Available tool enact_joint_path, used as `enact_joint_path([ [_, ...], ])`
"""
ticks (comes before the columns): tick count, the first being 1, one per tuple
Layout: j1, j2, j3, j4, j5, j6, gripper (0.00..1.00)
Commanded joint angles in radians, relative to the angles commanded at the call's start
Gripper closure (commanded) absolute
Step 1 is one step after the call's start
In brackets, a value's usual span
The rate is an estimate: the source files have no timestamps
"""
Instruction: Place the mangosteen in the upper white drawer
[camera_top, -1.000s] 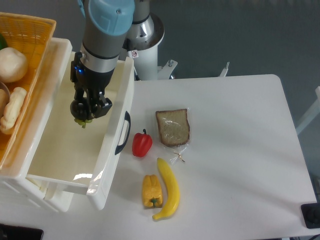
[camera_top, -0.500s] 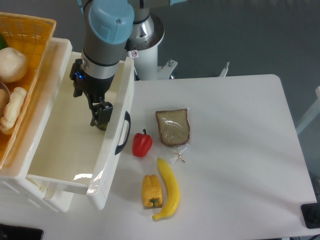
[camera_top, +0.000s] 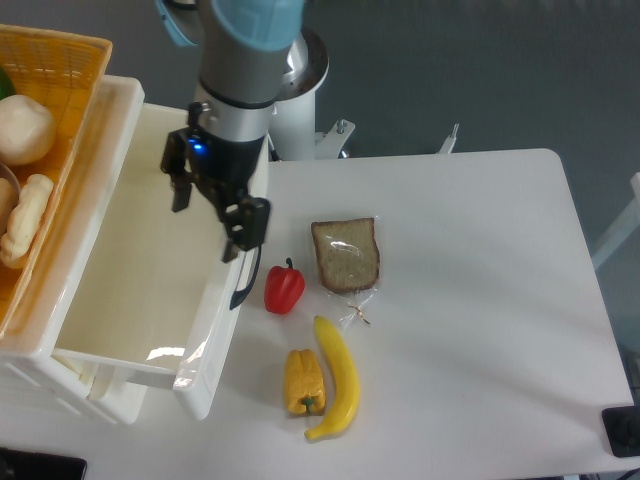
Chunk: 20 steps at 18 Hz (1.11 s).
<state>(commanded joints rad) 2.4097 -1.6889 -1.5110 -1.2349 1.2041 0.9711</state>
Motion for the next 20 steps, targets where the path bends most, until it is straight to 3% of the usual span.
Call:
enact_joint_path([
  [5,0.153,-0.047,-0.005,0.002,0.015,0.012,0.00],
  [9,0.235,-0.130,0.000,0.012,0.021,0.058,0.00],
  [13,0.285,-0.189,0.000,0.018,0.162,0.170,0.00],
  [17,0.318,-0.242,0.008,0.031,0.186,0.270,0.00],
  [20,0.319,-0.276,0.024,0.028,0.273,0.383,0.00],
])
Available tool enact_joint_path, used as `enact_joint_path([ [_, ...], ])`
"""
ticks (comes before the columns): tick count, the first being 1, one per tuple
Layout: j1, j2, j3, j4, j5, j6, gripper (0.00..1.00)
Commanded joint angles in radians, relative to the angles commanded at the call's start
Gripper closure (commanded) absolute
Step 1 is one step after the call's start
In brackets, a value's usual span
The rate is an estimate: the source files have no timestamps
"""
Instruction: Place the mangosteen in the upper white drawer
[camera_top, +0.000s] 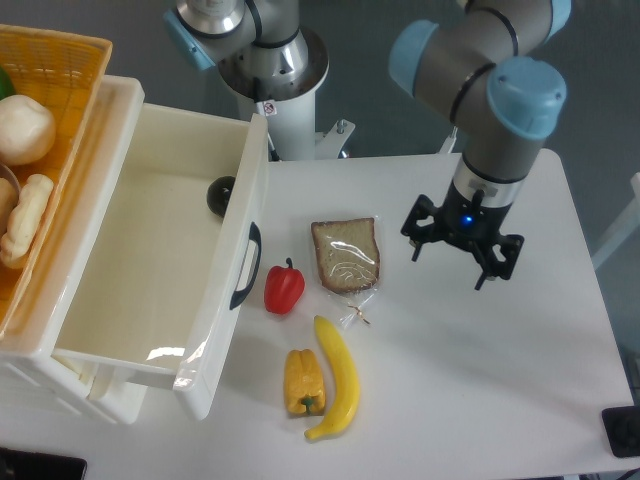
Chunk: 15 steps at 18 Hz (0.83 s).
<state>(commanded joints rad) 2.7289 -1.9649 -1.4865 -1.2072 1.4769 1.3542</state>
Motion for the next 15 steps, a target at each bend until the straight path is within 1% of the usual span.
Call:
enact_joint_path([
  [2,0.000,-0.028,0.023,0.000,0.025,0.025,0.00],
  [4,0.020,-0.052,0.037,0.002,0.026,0.036,0.00],
  [7,0.035,-0.083,0.055,0.003,0.029,0.106,0.00],
  [10,0.043,-0.097,0.058,0.029,0.028,0.117,0.00],
  [15,0.043,-0.103,0.058,0.035,0.037,0.117,0.00],
])
